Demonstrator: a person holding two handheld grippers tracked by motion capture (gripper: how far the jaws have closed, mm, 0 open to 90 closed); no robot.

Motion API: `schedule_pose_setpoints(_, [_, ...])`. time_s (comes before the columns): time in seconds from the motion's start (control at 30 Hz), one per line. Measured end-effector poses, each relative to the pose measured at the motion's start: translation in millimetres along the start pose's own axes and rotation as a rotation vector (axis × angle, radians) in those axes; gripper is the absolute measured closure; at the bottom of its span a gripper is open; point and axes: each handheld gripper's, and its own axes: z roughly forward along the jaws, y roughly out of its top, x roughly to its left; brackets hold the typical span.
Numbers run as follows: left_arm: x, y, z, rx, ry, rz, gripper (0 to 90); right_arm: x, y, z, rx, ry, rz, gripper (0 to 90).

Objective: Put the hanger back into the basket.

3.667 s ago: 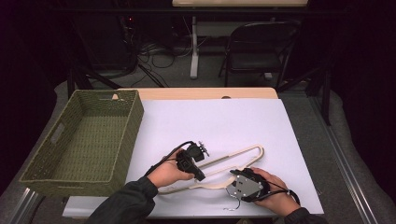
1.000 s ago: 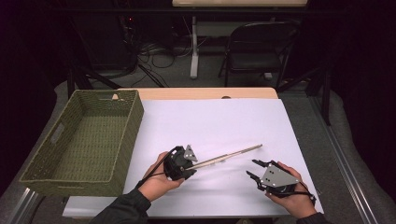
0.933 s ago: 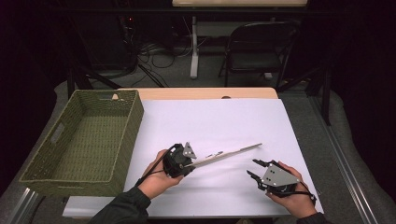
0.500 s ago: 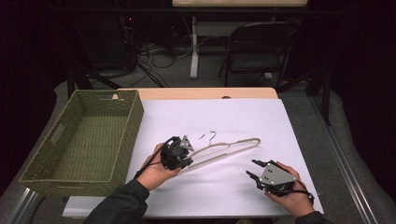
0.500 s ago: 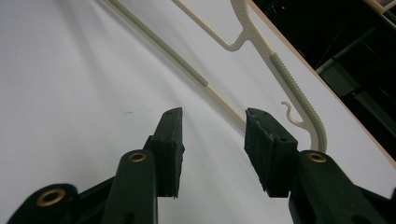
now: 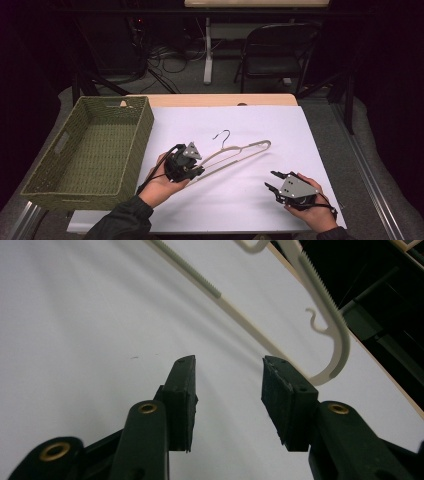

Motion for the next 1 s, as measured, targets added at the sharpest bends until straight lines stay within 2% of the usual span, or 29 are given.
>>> schedule_pose_setpoints(0.1, [-2.2,-0.4,-16.8,-0.031,0.004,-0.015,87.2,0.0,0.2,-0.5,0.002,0.0,0.0,57.5])
schedule_pose_setpoints(0.13, [-2.9,-0.9,-22.9,-0.038,0.009,-0.02,87.2,-0.1,0.8,-1.9,0.019,-0.004,-0.003,57.5])
schedule_pose_setpoints(0.17, [-3.3,-1.5,-29.0,-0.046,0.009,-0.023,87.2,0.0,0.3,-0.8,0.001,0.0,0.0,57.5])
schedule_pose_setpoints(0.27, [-3.5,-4.6,-47.7,-0.072,0.011,-0.042,87.2,-0.4,-0.2,-0.9,0.002,-0.003,0.001,57.5])
schedule_pose_setpoints(0.3, [-2.9,-7.0,-60.1,-0.087,0.015,-0.049,87.1,-0.4,-0.1,-1.3,0.002,-0.002,0.002,57.5])
schedule_pose_setpoints(0.33, [-2.9,-7.0,-60.1,-0.087,0.015,-0.049,87.2,-0.4,-0.1,-1.3,0.002,-0.002,0.002,57.5])
schedule_pose_setpoints(0.5, [2.2,-13.9,-89.5,-0.109,0.035,-0.059,87.2,-0.1,-0.1,-0.8,0.001,-0.004,0.001,57.4])
schedule_pose_setpoints(0.63, [11.0,-23.0,-112.1,-0.12,0.073,-0.079,87.1,0.0,-0.3,-0.7,0.002,-0.005,0.004,57.4])
schedule_pose_setpoints(0.67, [13.7,-25.5,-117.5,-0.122,0.085,-0.084,87.2,-0.2,0.1,-1.9,0.021,-0.005,0.003,57.4])
schedule_pose_setpoints(0.7, [16.4,-28.3,-122.7,-0.127,0.099,-0.09,87.1,0.1,-0.6,-0.4,0.003,-0.006,0.007,57.4])
schedule_pose_setpoints(0.77, [22.4,-34.1,-132.8,-0.134,0.117,-0.106,87.2,0.2,-0.8,-0.1,0.004,-0.006,0.007,57.4])
schedule_pose_setpoints(0.9, [36.6,-47.5,-150.0,-0.147,0.157,-0.133,87.2,0.4,-0.8,0.1,0.005,-0.006,0.007,57.4])
schedule_pose_setpoints(1.0, [49.5,-60.1,-161.7,-0.158,0.179,-0.17,87.1,0.3,-0.8,0.1,0.011,-0.002,0.007,57.4])
